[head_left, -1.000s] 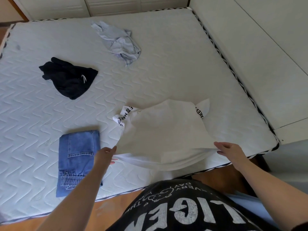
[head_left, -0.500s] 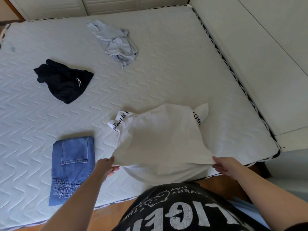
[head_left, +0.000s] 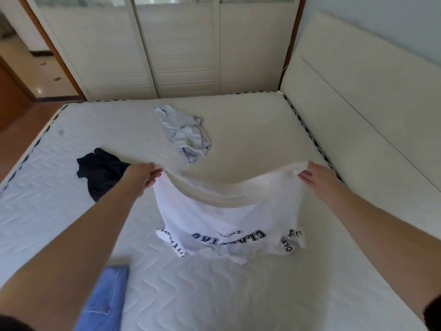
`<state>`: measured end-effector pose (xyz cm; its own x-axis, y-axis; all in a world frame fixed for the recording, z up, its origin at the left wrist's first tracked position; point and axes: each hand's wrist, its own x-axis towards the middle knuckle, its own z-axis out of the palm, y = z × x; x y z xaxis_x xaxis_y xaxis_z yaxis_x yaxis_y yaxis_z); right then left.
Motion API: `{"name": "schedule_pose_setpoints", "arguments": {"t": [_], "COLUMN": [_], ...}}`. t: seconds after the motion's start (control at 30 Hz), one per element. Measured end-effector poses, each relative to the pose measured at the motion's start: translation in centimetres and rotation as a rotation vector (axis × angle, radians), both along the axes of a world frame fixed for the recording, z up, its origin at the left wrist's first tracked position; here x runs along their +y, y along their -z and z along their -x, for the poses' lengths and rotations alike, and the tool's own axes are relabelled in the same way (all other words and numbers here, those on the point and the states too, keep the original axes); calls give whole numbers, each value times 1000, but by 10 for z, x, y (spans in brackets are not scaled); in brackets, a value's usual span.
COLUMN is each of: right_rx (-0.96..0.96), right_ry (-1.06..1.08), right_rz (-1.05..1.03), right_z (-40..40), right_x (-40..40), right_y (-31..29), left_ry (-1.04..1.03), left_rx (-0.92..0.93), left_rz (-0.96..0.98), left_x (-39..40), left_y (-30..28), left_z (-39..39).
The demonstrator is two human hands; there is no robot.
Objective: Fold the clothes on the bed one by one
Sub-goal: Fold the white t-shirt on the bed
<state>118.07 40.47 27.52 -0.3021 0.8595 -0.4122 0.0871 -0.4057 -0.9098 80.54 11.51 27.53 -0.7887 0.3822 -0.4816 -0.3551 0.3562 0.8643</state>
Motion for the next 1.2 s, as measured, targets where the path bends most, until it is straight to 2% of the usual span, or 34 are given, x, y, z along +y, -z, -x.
{"name": "schedule_pose_setpoints", "arguments": {"t": [0.17,0.3,0.4,0.53,0.6,0.7,0.9,1.07,1.2], "right_rx": [136,296,385,452,440,352,-8,-292,-383], "right_ry": [32,112,103,93,107,130,202,258,287], "right_rz": [-141,-198,-216,-193,-156,-81,138,326,411], "right_z": [46,60,56,44,33,13,-38,-107,-166], "right_x": [104,150,169,176,171,156,105,35,-29], "right_y": [-123,-201,-230,-225,-200,-139,33,186,273], "left_ry": [-71,-137,-138,-135,-128,-94,-108,-153,-169], "left_rx": [166,265,287,236,202,124,-109,-211,-259], "left_rz": [-102,-241,-311,-356,-295,-184,-21,137,278], "left_x": [62,90,95,88,80,61,11,-52,-117], "left_y": [-127,-212,-246,-246,-225,-162,19,166,258], "left_z": [68,87,96,101,93,71,-8,-93,-165]}}
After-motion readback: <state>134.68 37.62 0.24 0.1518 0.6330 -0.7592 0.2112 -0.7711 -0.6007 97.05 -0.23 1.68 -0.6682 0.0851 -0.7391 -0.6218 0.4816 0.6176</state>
